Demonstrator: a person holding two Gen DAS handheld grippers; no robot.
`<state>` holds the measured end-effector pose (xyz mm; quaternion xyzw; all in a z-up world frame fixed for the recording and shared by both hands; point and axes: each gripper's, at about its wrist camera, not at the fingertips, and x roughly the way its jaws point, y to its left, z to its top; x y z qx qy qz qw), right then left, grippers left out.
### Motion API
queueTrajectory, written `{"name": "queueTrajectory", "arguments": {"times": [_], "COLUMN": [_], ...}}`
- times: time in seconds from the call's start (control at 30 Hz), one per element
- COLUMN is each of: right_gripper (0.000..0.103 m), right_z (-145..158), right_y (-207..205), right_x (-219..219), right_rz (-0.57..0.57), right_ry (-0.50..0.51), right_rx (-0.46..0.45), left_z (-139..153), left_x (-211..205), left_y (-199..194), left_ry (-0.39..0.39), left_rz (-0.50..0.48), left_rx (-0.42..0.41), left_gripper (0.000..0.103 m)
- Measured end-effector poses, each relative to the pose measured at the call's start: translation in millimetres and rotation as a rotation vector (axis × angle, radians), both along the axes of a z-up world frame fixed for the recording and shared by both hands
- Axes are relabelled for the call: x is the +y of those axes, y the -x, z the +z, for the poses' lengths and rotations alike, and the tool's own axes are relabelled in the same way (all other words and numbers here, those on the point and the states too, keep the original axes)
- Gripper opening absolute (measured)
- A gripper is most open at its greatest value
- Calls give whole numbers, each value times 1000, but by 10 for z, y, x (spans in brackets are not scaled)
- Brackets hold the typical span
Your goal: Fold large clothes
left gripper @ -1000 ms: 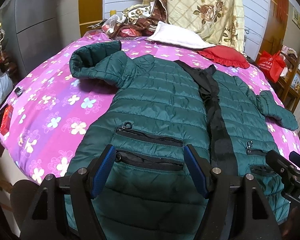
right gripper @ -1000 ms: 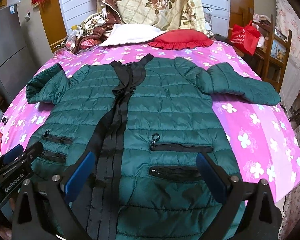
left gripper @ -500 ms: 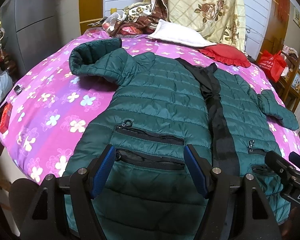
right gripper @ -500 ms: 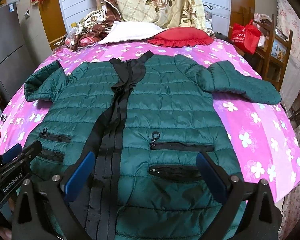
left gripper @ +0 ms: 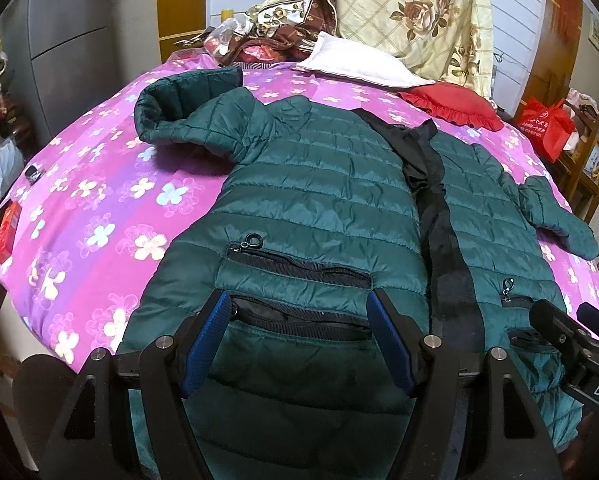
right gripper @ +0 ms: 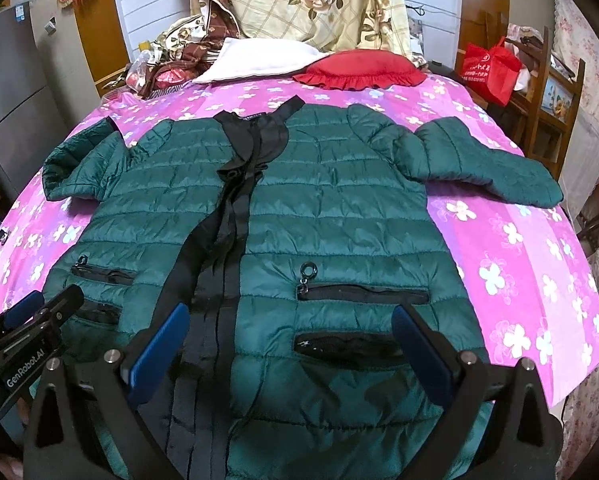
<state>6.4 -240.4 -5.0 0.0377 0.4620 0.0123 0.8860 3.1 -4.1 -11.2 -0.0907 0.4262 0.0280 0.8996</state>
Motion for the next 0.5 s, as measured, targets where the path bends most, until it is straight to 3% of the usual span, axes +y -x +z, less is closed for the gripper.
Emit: {"name": "queueTrajectory", "arguments": {"times": [0.3, 0.4, 0.5], "right_gripper": [103, 103, 103], "right_z": [-34, -39, -29], "right_y": [-66, -109, -156], "right_x": [22, 23, 54], "right_rz": [4, 5, 7], "right_ry": [15, -23, 14], "right_rx": [22, 7, 18], "left_z": [-43, -43, -48], "left_x": [38, 73, 113], "left_y": [-79, -118, -161], "left_ry": [-4, -6, -15], "left_rz": [12, 22, 34], "left_rx": [-2, 13, 28], "left_gripper": [48, 48, 48]}}
